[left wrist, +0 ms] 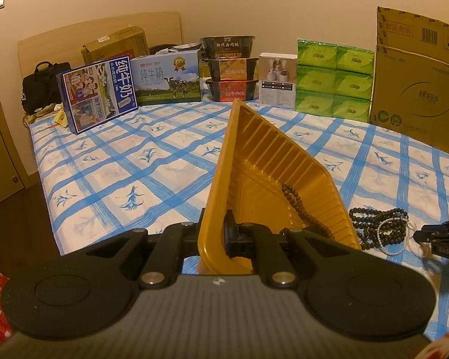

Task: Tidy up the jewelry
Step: 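Withdraw the open right tool back to the remaining necklaces, then grasp the white pearl strand with the right tool and lift it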

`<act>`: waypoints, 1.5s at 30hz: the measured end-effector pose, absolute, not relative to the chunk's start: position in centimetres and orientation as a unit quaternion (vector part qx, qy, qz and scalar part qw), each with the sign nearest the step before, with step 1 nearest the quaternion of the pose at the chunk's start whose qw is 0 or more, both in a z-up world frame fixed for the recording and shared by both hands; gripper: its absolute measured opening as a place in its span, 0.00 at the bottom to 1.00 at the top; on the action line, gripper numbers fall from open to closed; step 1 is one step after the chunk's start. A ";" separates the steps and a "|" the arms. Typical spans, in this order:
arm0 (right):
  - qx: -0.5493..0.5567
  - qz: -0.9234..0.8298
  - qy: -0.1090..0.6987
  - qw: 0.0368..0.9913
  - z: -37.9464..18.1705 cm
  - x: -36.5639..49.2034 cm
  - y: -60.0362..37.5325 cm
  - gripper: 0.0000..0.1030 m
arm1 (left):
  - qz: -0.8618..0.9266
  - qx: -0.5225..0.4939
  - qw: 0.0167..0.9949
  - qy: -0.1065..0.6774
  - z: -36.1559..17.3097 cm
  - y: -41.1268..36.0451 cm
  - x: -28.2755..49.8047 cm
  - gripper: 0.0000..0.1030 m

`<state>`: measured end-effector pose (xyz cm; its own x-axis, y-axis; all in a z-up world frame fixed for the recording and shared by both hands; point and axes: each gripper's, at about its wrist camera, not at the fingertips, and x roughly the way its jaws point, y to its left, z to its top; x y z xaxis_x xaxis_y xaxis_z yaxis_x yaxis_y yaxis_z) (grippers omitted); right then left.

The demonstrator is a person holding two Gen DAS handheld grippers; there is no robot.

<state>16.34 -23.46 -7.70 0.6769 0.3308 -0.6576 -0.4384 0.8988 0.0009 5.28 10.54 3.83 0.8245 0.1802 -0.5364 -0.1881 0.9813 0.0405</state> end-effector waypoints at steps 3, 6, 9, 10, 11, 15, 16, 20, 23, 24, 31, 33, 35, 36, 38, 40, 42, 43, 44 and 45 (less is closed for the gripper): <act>-0.088 0.216 0.342 0.910 -7.8 16.5 -23.2 0.10 | 0.097 -0.007 0.955 0.280 3.8 10.5 5.3 0.07; -0.098 0.219 0.346 0.907 -7.5 16.4 -22.9 0.02 | 0.097 -0.007 0.955 0.280 3.8 10.5 5.3 0.07; -0.098 0.219 0.343 0.908 -7.0 15.8 -22.9 0.02 | 0.097 -0.006 0.955 0.280 3.8 10.5 5.3 0.07; -0.097 0.218 0.339 0.910 -6.8 15.5 -23.0 0.02 | 0.096 -0.006 0.955 0.280 3.9 10.6 5.2 0.07; -0.094 0.217 0.334 0.912 -6.4 15.2 -23.1 0.02 | 0.096 -0.006 0.955 0.280 3.9 10.6 5.3 0.07; -0.078 0.211 0.309 0.924 -4.0 13.9 -23.8 0.02 | 0.096 -0.005 0.955 0.280 3.9 10.7 5.2 0.07; -0.074 0.211 0.301 0.927 -3.3 13.6 -23.9 0.02 | 0.095 -0.005 0.955 0.280 3.9 10.9 5.1 0.07; -0.060 0.208 0.272 0.938 -0.4 12.6 -24.5 0.02 | 0.095 -0.004 0.955 0.279 3.9 10.8 5.2 0.07; -0.054 0.206 0.249 0.945 1.8 12.0 -25.0 0.02 | 0.095 -0.004 0.956 0.279 3.9 10.7 5.2 0.07; -0.052 0.205 0.241 0.947 2.5 11.8 -25.2 0.02 | 0.095 -0.004 0.956 0.279 3.9 10.9 5.1 0.07; -0.049 0.202 0.206 0.956 6.1 11.2 -26.2 0.02 | 0.094 -0.003 0.956 0.279 4.0 10.7 5.2 0.07; -0.045 0.204 0.201 0.957 6.8 11.0 -26.4 0.02 | 0.095 -0.002 0.956 0.279 4.0 10.6 5.3 0.07; -0.045 0.206 0.195 0.958 7.5 10.8 -26.4 0.02 | 0.095 -0.003 0.956 0.279 3.9 10.5 5.3 0.07; -0.046 0.208 0.193 0.958 7.8 10.7 -26.4 0.02 | 0.095 -0.002 0.956 0.279 3.9 10.5 5.3 0.07; -0.047 0.213 0.189 0.957 8.2 10.6 -26.2 0.02 | 0.095 -0.003 0.956 0.279 3.9 10.5 5.3 0.07; -0.050 0.221 0.184 0.957 8.7 10.5 -25.8 0.02 | 0.095 -0.002 0.955 0.279 3.9 10.5 5.3 0.07; -0.052 0.232 0.179 0.955 9.2 10.4 -25.3 0.02 | 0.095 -0.003 0.955 0.279 3.9 10.5 5.3 0.07; -0.054 0.238 0.176 0.954 9.5 10.4 -25.0 0.02 | 0.095 -0.003 0.955 0.279 3.9 10.5 5.3 0.07; -0.056 0.245 0.173 0.952 9.8 10.3 -24.6 0.02 | 0.095 -0.003 0.956 0.279 3.9 10.5 5.3 0.07; -0.056 0.254 0.169 0.951 10.1 10.2 -24.1 0.02 | 0.095 -0.003 0.956 0.279 3.9 10.6 5.3 0.07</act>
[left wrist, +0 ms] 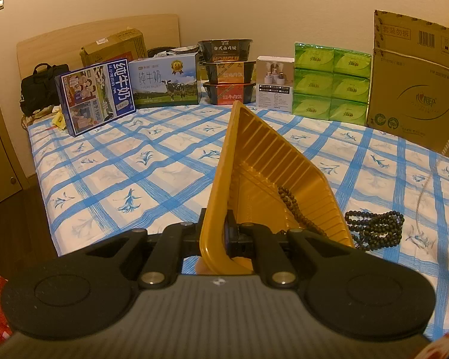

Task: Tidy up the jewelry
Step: 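Grasp the white pearl strand with the right tool and lift it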

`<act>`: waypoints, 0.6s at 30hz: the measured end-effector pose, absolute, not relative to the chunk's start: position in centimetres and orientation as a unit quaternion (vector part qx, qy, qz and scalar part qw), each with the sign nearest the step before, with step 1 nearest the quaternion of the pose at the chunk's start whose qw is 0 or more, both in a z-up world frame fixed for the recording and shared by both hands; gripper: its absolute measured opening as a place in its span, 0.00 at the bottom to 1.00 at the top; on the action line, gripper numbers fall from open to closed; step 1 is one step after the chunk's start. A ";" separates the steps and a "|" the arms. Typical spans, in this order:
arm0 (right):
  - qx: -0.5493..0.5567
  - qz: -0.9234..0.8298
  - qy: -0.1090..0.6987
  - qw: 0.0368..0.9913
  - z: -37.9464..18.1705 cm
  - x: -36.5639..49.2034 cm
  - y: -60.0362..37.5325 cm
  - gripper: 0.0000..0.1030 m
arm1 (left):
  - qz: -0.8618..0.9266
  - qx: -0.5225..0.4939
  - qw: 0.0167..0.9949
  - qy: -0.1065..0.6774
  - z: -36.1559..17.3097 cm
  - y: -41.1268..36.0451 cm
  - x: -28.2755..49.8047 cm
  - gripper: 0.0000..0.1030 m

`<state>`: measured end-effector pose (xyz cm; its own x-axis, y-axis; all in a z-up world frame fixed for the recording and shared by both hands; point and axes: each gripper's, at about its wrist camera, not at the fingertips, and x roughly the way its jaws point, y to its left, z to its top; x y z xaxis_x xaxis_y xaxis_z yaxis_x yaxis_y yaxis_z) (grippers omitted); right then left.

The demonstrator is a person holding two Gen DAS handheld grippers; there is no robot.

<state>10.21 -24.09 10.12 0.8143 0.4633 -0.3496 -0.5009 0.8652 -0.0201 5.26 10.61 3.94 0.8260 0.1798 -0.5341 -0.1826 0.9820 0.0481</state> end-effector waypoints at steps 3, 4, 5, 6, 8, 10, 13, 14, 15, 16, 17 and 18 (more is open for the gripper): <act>-0.056 0.280 0.161 0.945 11.1 10.2 -22.7 0.02 | 0.095 -0.002 0.956 0.279 3.9 10.5 5.3 0.07; -0.054 0.289 0.157 0.943 11.4 10.3 -22.2 0.02 | 0.095 -0.002 0.956 0.279 3.9 10.5 5.3 0.07; -0.052 0.299 0.155 0.940 11.8 10.4 -21.7 0.02 | 0.095 -0.002 0.955 0.279 3.9 10.5 5.3 0.07; -0.050 0.309 0.153 0.937 12.1 10.6 -21.1 0.02 | 0.095 -0.003 0.955 0.279 3.9 10.5 5.3 0.07; -0.044 0.327 0.147 0.932 12.9 10.9 -20.0 0.02 | 0.095 -0.003 0.956 0.279 3.9 10.4 5.3 0.07; -0.040 0.345 0.141 0.927 13.6 11.2 -18.7 0.02 | 0.095 -0.003 0.956 0.279 3.9 10.4 5.3 0.07; -0.045 0.367 0.129 0.920 14.4 11.8 -16.7 0.02 | 0.095 -0.003 0.956 0.279 3.9 10.5 5.2 0.07; -0.048 0.374 0.125 0.918 14.6 12.0 -15.8 0.02 | 0.095 -0.003 0.956 0.279 3.9 10.4 5.3 0.07; -0.051 0.380 0.121 0.915 14.7 12.2 -15.1 0.02 | 0.095 -0.003 0.956 0.279 3.9 10.4 5.3 0.07; -0.056 0.386 0.117 0.913 14.8 12.4 -14.3 0.02 | 0.095 -0.004 0.956 0.279 3.9 10.5 5.3 0.07; -0.060 0.390 0.113 0.912 14.8 12.6 -13.6 0.02 | 0.095 -0.003 0.956 0.279 3.9 10.4 5.3 0.07; -0.063 0.394 0.111 0.910 14.7 12.9 -12.8 0.02 | 0.095 -0.003 0.956 0.279 4.0 10.4 5.3 0.07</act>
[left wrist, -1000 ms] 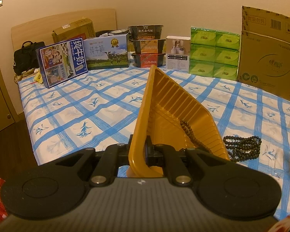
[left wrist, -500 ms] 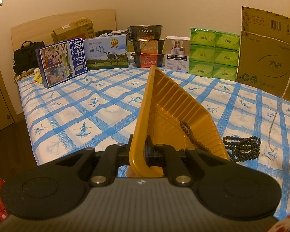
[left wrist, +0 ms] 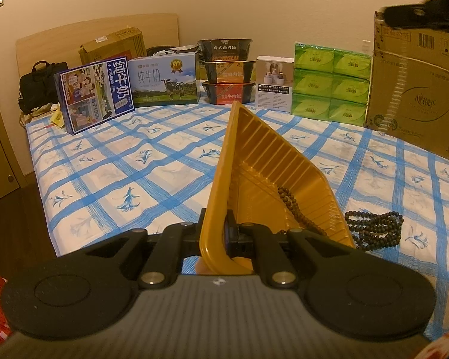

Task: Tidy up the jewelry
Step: 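Grasp the white pearl strand with the right tool and lift it, then lower the pearl strand into the held orange tray and open the right tool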

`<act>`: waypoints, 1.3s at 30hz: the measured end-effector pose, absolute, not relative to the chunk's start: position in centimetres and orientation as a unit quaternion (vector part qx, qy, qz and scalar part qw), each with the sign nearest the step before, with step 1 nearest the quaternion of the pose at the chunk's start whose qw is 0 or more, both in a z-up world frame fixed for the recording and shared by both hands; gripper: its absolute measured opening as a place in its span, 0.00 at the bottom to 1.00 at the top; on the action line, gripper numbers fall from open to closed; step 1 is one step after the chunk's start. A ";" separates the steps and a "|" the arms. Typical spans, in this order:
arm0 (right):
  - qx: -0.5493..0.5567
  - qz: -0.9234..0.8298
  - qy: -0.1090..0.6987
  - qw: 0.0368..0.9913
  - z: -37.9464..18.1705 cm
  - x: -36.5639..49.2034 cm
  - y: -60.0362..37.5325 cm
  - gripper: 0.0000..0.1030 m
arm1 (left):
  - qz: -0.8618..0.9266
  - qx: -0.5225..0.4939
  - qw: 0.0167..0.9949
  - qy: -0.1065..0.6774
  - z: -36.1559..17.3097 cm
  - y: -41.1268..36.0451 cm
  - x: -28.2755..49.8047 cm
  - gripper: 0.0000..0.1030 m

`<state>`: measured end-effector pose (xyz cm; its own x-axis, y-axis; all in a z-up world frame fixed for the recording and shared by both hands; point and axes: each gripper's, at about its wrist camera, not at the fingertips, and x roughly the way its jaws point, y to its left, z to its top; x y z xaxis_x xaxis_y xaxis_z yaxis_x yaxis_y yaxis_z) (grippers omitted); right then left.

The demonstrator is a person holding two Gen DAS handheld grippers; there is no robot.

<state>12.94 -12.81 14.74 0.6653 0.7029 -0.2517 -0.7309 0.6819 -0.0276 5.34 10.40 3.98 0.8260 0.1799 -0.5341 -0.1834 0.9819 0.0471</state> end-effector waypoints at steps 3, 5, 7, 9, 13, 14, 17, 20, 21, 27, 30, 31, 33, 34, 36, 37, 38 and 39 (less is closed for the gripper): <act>-0.070 0.403 0.131 0.903 13.7 14.2 -10.8 0.02 | 0.095 -0.004 0.956 0.279 4.0 10.3 5.4 0.07; -0.069 0.412 0.156 0.895 12.6 15.2 -9.9 0.02 | 0.095 -0.003 0.956 0.279 4.0 10.2 5.4 0.07; -0.075 0.418 0.179 0.887 11.4 16.0 -8.9 0.02 | 0.095 -0.005 0.956 0.279 4.2 10.1 5.3 0.07; -0.081 0.424 0.195 0.881 10.5 16.5 -8.1 0.02 | 0.095 -0.006 0.956 0.279 4.2 9.8 5.4 0.07; -0.086 0.431 0.213 0.873 9.2 17.4 -7.2 0.02 | 0.095 -0.007 0.956 0.279 4.2 9.7 5.4 0.07; -0.085 0.431 0.217 0.872 9.0 17.7 -7.0 0.02 | 0.095 -0.008 0.956 0.279 4.2 9.7 5.4 0.07; -0.089 0.426 0.228 0.871 8.4 18.4 -6.6 0.02 | 0.095 -0.009 0.956 0.279 4.1 9.7 5.5 0.07; -0.093 0.420 0.245 0.869 7.6 18.9 -6.6 0.02 | 0.095 -0.009 0.955 0.279 4.1 9.7 5.5 0.07; -0.093 0.418 0.252 0.868 7.3 19.0 -6.6 0.02 | 0.096 -0.010 0.955 0.279 4.1 9.7 5.5 0.07; -0.066 0.427 0.278 0.858 6.2 19.4 -7.1 0.02 | 0.097 -0.010 0.955 0.279 4.0 9.8 5.6 0.07; -0.034 0.435 0.278 0.856 6.4 19.8 -8.0 0.03 | 0.097 -0.011 0.955 0.280 4.0 9.9 5.6 0.07; -0.023 0.435 0.281 0.855 6.5 19.9 -8.3 0.03 | 0.097 -0.010 0.955 0.280 4.0 9.9 5.6 0.07; -0.007 0.428 0.282 0.859 6.8 20.3 -9.1 0.03 | 0.097 -0.011 0.955 0.280 4.0 9.9 5.5 0.07; -0.003 0.425 0.281 0.860 7.0 20.3 -9.5 0.04 | 0.097 -0.011 0.955 0.280 4.0 9.9 5.6 0.07; 0.004 0.413 0.278 0.867 7.2 20.2 -10.6 0.06 | 0.097 -0.011 0.955 0.280 4.0 10.0 5.5 0.07; 0.006 0.405 0.276 0.872 7.3 20.0 -11.4 0.06 | 0.096 -0.011 0.955 0.279 4.0 10.0 5.5 0.07; 0.008 0.394 0.274 0.877 7.3 19.8 -12.4 0.09 | 0.096 -0.011 0.955 0.279 4.0 10.0 5.5 0.07; 0.011 0.381 0.273 0.883 7.1 19.5 -13.4 0.13 | 0.096 -0.011 0.955 0.279 4.0 10.0 5.5 0.07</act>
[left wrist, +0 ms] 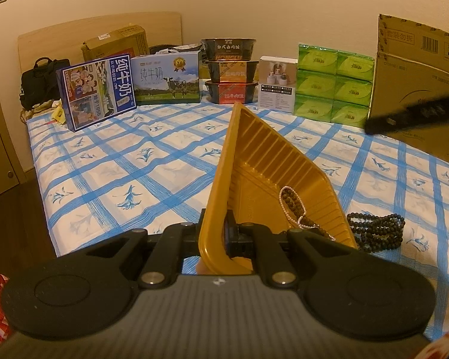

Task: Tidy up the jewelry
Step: 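Lower the pearl strand into the held orange tray and open the right tool, then reach the right tool to the dark bead necklace and grasp it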

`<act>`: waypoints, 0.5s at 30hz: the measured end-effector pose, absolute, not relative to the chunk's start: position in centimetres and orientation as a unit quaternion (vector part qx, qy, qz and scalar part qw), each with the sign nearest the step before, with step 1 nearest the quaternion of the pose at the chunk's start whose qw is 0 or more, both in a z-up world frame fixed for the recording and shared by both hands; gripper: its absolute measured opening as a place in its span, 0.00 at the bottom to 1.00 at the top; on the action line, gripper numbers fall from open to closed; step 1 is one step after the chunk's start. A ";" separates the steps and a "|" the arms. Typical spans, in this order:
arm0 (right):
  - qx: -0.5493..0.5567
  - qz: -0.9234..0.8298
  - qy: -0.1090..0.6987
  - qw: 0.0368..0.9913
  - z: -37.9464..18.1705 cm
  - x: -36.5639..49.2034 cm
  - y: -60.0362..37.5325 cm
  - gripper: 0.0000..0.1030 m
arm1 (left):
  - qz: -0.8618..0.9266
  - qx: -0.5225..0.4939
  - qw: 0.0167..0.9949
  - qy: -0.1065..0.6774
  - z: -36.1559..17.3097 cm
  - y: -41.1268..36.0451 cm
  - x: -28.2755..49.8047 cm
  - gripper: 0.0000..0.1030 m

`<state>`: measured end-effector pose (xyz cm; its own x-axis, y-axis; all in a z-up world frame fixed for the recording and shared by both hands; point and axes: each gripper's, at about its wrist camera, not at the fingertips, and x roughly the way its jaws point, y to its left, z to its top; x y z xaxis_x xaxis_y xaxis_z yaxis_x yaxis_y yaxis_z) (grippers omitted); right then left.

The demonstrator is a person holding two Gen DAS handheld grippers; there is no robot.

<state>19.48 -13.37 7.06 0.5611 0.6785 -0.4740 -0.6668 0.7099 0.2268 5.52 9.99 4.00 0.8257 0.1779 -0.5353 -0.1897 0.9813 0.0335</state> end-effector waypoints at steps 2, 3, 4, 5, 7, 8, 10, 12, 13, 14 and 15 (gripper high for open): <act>0.015 0.356 0.276 0.893 6.3 18.8 -15.4 0.22 | 0.096 -0.010 0.955 0.279 4.0 9.9 5.5 0.07; 0.017 0.345 0.279 0.896 5.8 18.6 -16.5 0.30 | 0.096 -0.011 0.955 0.279 4.0 10.0 5.5 0.07; 0.017 0.332 0.282 0.900 5.3 18.1 -17.5 0.34 | 0.096 -0.010 0.955 0.279 4.0 9.9 5.5 0.07; 0.014 0.319 0.286 0.904 4.7 17.7 -18.5 0.37 | 0.096 -0.010 0.956 0.279 4.0 10.0 5.4 0.07; 0.009 0.294 0.293 0.910 3.5 16.8 -20.3 0.39 | 0.097 -0.010 0.955 0.278 4.1 10.0 5.4 0.07; 0.005 0.281 0.299 0.912 2.8 16.5 -21.1 0.39 | 0.096 -0.010 0.956 0.278 4.1 10.0 5.4 0.07; 0.006 0.255 0.312 0.915 1.5 15.8 -22.7 0.39 | 0.096 -0.008 0.956 0.278 4.1 9.9 5.3 0.07; 0.016 0.238 0.328 0.914 0.2 15.2 -24.1 0.39 | 0.096 -0.007 0.956 0.278 4.2 9.9 5.3 0.07; 0.019 0.230 0.334 0.914 -0.4 14.9 -24.7 0.39 | 0.096 -0.006 0.956 0.278 4.2 9.9 5.3 0.07; 0.020 0.224 0.339 0.914 -0.9 14.6 -25.2 0.39 | 0.097 -0.008 0.955 0.279 4.2 9.9 5.3 0.07; 0.021 0.220 0.343 0.913 -1.3 14.3 -25.5 0.39 | 0.097 -0.008 0.955 0.280 4.2 9.9 5.3 0.07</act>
